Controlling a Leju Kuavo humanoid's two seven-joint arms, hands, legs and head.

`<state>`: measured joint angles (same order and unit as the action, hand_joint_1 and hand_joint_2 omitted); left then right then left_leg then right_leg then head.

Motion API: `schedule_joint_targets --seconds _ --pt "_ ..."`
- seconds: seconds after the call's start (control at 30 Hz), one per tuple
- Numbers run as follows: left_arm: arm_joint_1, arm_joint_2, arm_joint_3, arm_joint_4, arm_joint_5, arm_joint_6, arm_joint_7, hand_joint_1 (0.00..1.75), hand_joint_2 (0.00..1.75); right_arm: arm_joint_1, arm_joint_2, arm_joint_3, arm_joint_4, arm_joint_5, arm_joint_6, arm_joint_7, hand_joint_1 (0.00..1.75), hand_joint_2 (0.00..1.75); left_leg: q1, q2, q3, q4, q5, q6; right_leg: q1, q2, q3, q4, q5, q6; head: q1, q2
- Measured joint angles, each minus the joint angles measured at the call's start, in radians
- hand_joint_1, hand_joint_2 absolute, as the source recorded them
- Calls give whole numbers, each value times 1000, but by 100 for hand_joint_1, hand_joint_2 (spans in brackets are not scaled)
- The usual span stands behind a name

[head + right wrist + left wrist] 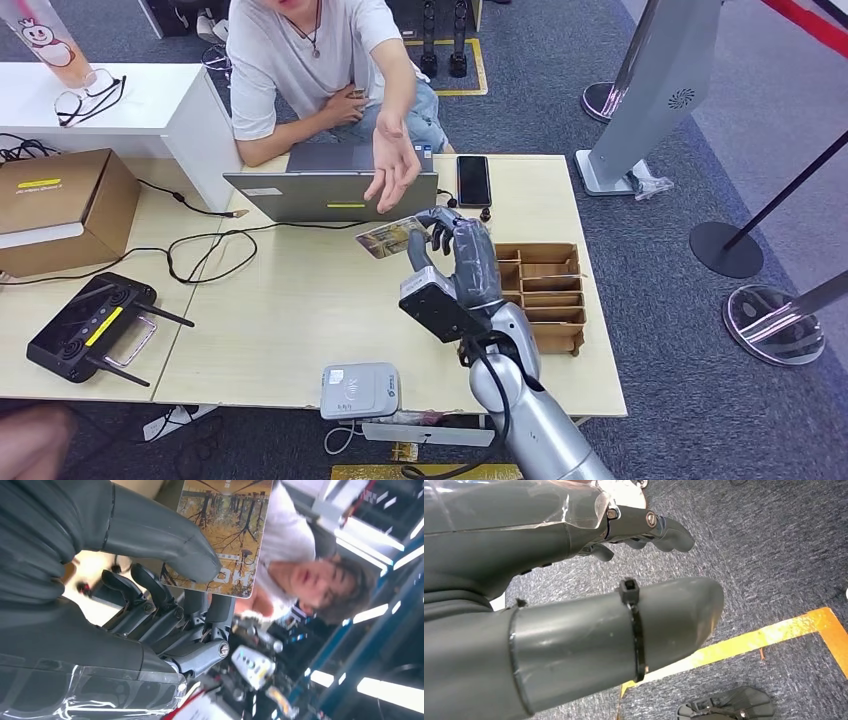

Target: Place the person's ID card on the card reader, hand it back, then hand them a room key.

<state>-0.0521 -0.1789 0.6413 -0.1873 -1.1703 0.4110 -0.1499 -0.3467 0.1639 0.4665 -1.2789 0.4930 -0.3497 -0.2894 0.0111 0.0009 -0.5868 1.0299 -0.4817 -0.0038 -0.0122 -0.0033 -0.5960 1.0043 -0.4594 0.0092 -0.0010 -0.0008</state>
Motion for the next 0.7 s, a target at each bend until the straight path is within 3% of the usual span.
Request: schedule_joint_targets --seconds 0.33,0.47,0.7 --pt "-2 1 0 0 -9 3 -1 0 0 -1 11 -10 10 224 -258 26 175 175 0 0 0 0 0 0 0 0 0 0 0 0 0 0" --pt "-13 3 0 0 -9 -3 10 0 0 -4 18 -11 24 319 -316 33 175 175 0 0 0 0 0 0 0 0 0 0 0 0 0 0" --pt "-17 7 0 0 -16 -7 4 0 0 8 52 -65 28 617 -339 25 175 175 0 0 0 0 0 0 0 0 0 0 0 0 0 0"
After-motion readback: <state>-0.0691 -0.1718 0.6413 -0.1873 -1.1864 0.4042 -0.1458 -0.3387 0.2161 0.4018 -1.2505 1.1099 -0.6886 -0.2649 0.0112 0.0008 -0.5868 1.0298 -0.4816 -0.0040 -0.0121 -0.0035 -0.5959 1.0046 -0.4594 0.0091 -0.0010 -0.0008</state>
